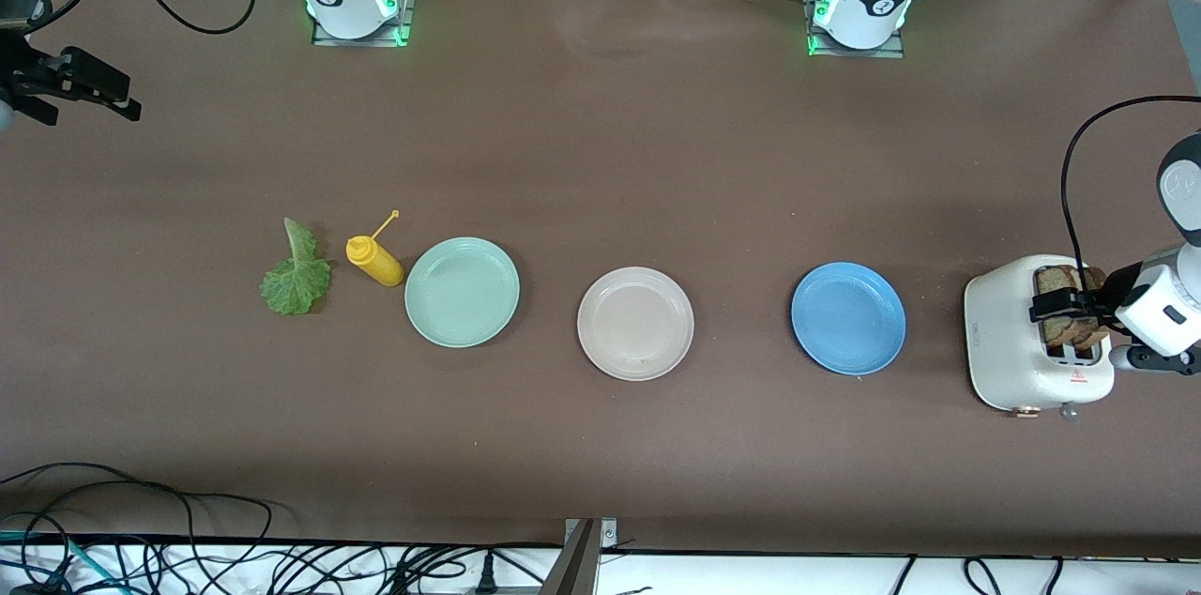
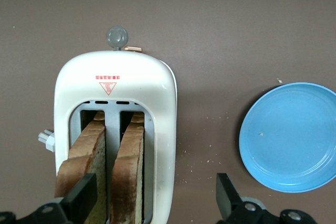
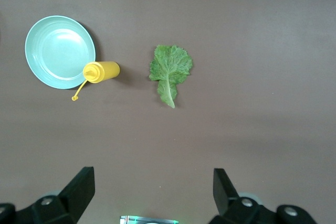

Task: Make sandwich on beige plate with both arms
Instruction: 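Close the left gripper on one bread slice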

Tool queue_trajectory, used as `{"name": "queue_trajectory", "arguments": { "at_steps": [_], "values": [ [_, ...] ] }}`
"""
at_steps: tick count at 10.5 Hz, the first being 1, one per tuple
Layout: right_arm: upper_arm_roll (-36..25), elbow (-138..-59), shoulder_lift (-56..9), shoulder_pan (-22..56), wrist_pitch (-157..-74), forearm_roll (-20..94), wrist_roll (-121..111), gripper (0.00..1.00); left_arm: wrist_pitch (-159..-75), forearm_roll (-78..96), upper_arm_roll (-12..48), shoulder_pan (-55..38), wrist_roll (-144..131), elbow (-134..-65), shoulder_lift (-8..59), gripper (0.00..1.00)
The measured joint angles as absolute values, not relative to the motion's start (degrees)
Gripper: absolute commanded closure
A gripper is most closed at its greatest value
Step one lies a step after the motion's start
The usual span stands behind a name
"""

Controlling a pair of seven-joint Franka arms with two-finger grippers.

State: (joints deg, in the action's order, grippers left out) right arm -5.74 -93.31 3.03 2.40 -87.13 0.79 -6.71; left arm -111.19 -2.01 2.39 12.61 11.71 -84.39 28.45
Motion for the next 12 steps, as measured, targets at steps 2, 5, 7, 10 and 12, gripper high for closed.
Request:
{"name": "queue_trajectory", "arguments": {
  "at_steps": [2,5,7,10,12],
  "values": [
    [-5.74,-93.31,3.03,2.40,-87.14,0.79,-6.71,0.00,-111.19,-2.01,2.39,12.61,11.68,-84.67,28.62,0.01],
    [-5.71,-93.31,3.03,2.40,-87.15,0.79,-6.71,0.00,-111.27,-2.01,2.39,12.61,11.67,-84.92,29.56,0.10],
    [-5.71,-93.30,3.03,2.40,-87.16,0.79,-6.71,0.00,-111.32,-2.01,2.39,12.61,11.70,-84.93,29.93,0.22],
    [-5.71,-93.26,3.03,2.40,-87.21,0.79,-6.71,0.00,-111.32,-2.09,2.35,12.65,14.45,-84.94,29.93,0.38],
    [-5.71,-93.14,3.03,2.40,-87.21,0.79,-6.71,0.00,-111.32,-2.14,2.07,13.14,18.33,-84.94,29.93,0.60]
  ]
}}
